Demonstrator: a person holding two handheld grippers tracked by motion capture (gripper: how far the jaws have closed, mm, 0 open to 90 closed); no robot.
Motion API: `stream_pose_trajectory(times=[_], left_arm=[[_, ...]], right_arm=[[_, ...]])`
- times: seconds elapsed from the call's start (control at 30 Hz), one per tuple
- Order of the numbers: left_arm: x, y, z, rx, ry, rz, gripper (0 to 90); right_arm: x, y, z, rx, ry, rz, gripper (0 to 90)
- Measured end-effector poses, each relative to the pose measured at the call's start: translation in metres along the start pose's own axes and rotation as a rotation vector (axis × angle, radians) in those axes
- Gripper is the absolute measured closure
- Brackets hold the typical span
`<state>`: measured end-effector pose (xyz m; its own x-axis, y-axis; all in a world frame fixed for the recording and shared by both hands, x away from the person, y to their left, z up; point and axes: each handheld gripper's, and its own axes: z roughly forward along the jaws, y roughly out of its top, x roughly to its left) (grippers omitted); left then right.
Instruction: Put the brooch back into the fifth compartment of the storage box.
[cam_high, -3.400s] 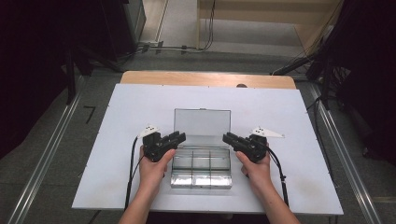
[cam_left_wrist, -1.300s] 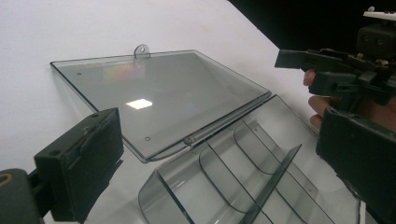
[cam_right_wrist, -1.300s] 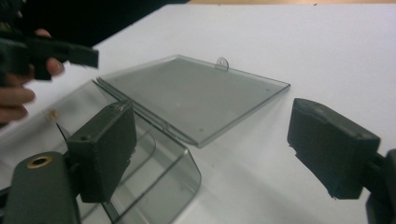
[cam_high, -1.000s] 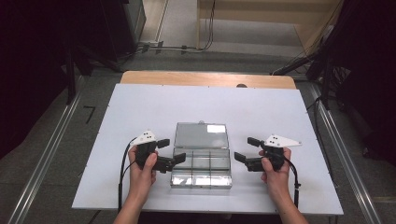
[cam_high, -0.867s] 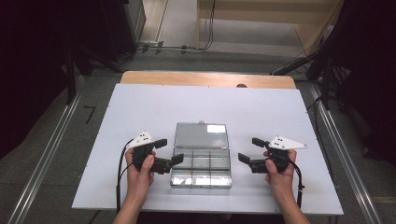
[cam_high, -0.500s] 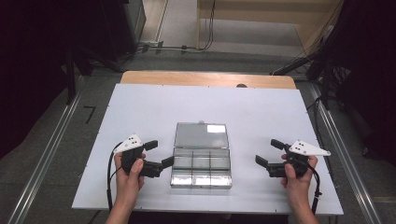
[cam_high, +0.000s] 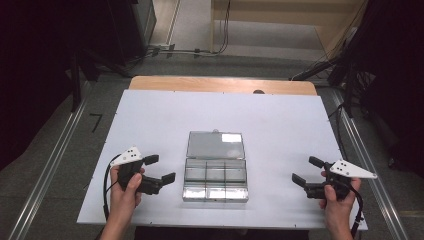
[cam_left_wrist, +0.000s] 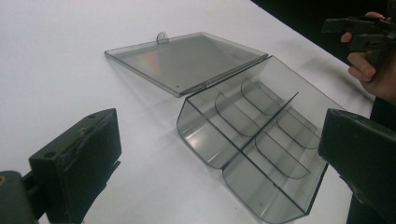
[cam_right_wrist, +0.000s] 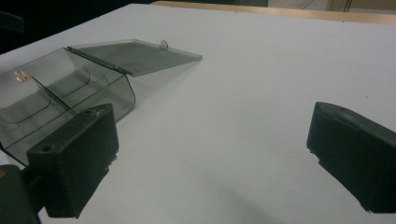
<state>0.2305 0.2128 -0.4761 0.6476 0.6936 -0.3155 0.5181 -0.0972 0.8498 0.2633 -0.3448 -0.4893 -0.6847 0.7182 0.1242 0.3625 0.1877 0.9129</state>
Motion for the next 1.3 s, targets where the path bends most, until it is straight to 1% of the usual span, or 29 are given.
stream_pose_trajectory(times=[0.07, 0.13, 0.2, 0.23, 0.3, 0.33, 0.4, 0.43, 0.5, 0.57, 0.6, 0.63, 0.67, 0.7, 0.73, 0.8, 0.87, 0.93, 1.0, 1.1, 1.17, 1.23, 1.27, 1.3], left_arm=[[0.001, -0.002, -0.003, 0.005, 0.005, -0.002, 0.0], [0.002, -0.004, -0.005, 0.018, 0.014, 0.006, 0.9], [0.003, -0.006, -0.008, 0.030, 0.021, 0.009, 4.0], [0.002, -0.007, -0.010, 0.041, 0.036, 0.017, 5.7], [0.000, -0.009, -0.013, 0.062, 0.063, 0.032, 10.0], [0.000, -0.011, -0.015, 0.070, 0.065, 0.034, 11.8], [0.001, -0.015, -0.018, 0.071, 0.056, 0.019, 14.0], [0.002, -0.017, -0.019, 0.074, 0.059, 0.013, 15.2], [0.006, -0.020, -0.021, 0.089, 0.074, 0.000, 19.0], [0.009, -0.023, -0.023, 0.104, 0.095, -0.001, 22.6], [0.010, -0.023, -0.023, 0.108, 0.108, 0.000, 27.1], [0.011, -0.024, -0.023, 0.114, 0.113, 0.001, 28.3], [0.012, -0.024, -0.023, 0.117, 0.104, -0.003, 28.4], [0.012, -0.025, -0.023, 0.119, 0.096, -0.001, 31.6], [0.013, -0.025, -0.023, 0.125, 0.094, -0.003, 37.0], [0.013, -0.026, -0.021, 0.146, 0.102, -0.007, 41.6], [0.014, -0.027, -0.019, 0.165, 0.104, -0.006, 48.1], [0.014, -0.029, -0.017, 0.167, 0.132, 0.002, 57.1], [0.015, -0.030, -0.017, 0.171, 0.140, -0.009, 57.4], [0.016, -0.030, -0.018, 0.182, 0.121, -0.025, 58.7], [0.016, -0.029, -0.017, 0.208, 0.106, -0.063, 62.8], [0.016, -0.029, -0.016, 0.221, 0.082, -0.102, 65.0], [0.016, -0.028, -0.016, 0.227, 0.073, -0.117, 66.0], [0.015, -0.028, -0.015, 0.233, 0.072, -0.127, 67.7]], right_arm=[[-0.001, -0.004, -0.003, 0.006, -0.009, -0.005, 0.9], [-0.004, -0.007, -0.006, 0.010, -0.009, -0.006, 0.9], [-0.007, -0.010, -0.007, 0.014, -0.006, -0.003, 0.9], [-0.010, -0.011, -0.008, 0.011, -0.005, -0.002, 0.9], [-0.015, -0.013, -0.009, 0.000, -0.004, 0.015, 0.9], [-0.017, -0.014, -0.009, -0.003, -0.006, 0.020, 0.9], [-0.018, -0.015, -0.009, -0.010, 0.004, 0.021, 0.9], [-0.018, -0.016, -0.008, -0.011, 0.007, 0.017, 0.9], [-0.018, -0.016, -0.007, -0.010, 0.000, 0.013, 0.9], [-0.018, -0.017, -0.006, -0.009, -0.004, 0.012, 0.9], [-0.018, -0.017, -0.005, -0.011, -0.004, 0.012, 0.9], [-0.018, -0.017, -0.005, -0.012, -0.003, 0.012, 0.9], [-0.018, -0.017, -0.005, -0.014, -0.003, 0.014, 0.9], [-0.018, -0.017, -0.005, -0.014, -0.005, 0.014, 0.9], [-0.018, -0.017, -0.005, -0.011, -0.010, 0.016, 0.9], [-0.017, -0.017, -0.004, -0.004, -0.016, 0.013, 0.9], [-0.016, -0.017, -0.003, 0.000, -0.020, 0.003, 0.9], [-0.016, -0.017, -0.002, 0.002, -0.023, -0.002, 0.9], [-0.016, -0.017, -0.002, 0.003, -0.023, -0.004, 0.9], [-0.016, -0.017, -0.002, 0.002, -0.028, -0.003, 0.9], [-0.016, -0.017, -0.002, -0.001, -0.028, -0.003, 0.9], [-0.016, -0.017, -0.002, 0.001, -0.031, -0.001, 0.9], [-0.016, -0.017, -0.001, 0.001, -0.032, 0.001, 0.9], [-0.016, -0.017, -0.001, 0.002, -0.033, 0.001, 0.9]])
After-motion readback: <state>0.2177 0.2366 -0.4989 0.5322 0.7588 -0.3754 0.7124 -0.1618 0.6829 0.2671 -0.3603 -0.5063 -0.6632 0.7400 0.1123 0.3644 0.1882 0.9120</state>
